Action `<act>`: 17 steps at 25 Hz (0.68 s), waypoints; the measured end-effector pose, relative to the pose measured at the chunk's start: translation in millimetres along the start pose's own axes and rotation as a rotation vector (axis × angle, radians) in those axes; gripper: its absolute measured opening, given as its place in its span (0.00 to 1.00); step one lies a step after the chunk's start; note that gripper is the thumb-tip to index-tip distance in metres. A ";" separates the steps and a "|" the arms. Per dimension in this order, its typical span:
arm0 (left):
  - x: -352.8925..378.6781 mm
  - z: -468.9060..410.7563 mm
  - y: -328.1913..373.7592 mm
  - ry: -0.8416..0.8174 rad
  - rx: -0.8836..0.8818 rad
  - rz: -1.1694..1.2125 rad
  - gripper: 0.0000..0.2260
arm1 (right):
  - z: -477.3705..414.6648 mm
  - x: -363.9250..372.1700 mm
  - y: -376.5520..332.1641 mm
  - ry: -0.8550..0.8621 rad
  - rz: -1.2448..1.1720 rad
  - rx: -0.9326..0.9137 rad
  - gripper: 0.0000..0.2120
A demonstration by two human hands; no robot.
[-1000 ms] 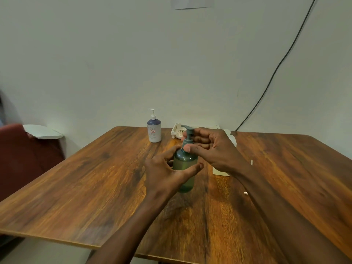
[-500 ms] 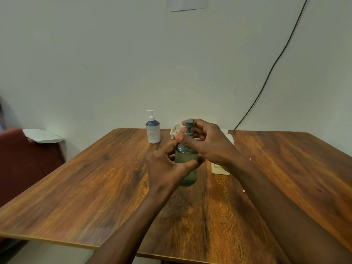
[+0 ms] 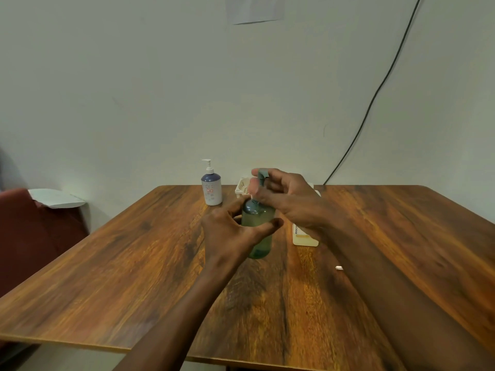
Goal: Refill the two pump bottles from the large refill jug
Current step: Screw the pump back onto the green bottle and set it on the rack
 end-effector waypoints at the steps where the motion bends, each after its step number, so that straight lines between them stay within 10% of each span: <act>1: -1.9 -1.9 -0.7 0.000 0.001 0.006 0.23 | 2.0 -2.5 -1.1 -0.066 -0.060 -0.001 0.26; 7: -2.3 0.7 12.2 0.026 0.014 -0.008 0.23 | 6.5 -15.7 -8.1 0.257 0.059 -0.159 0.23; 17: 0.1 4.3 20.3 0.033 0.005 0.005 0.26 | 17.2 -14.0 -15.1 0.237 0.219 -0.198 0.24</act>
Point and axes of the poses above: each hand's wrist, its own z-axis away from the middle knuckle, its own x-axis out of the palm, y = z × x, the point moved 3 cm from there along -z, towards the middle knuckle, and after that the axes turned 4 degrees about -z, right-handed, at the moved point
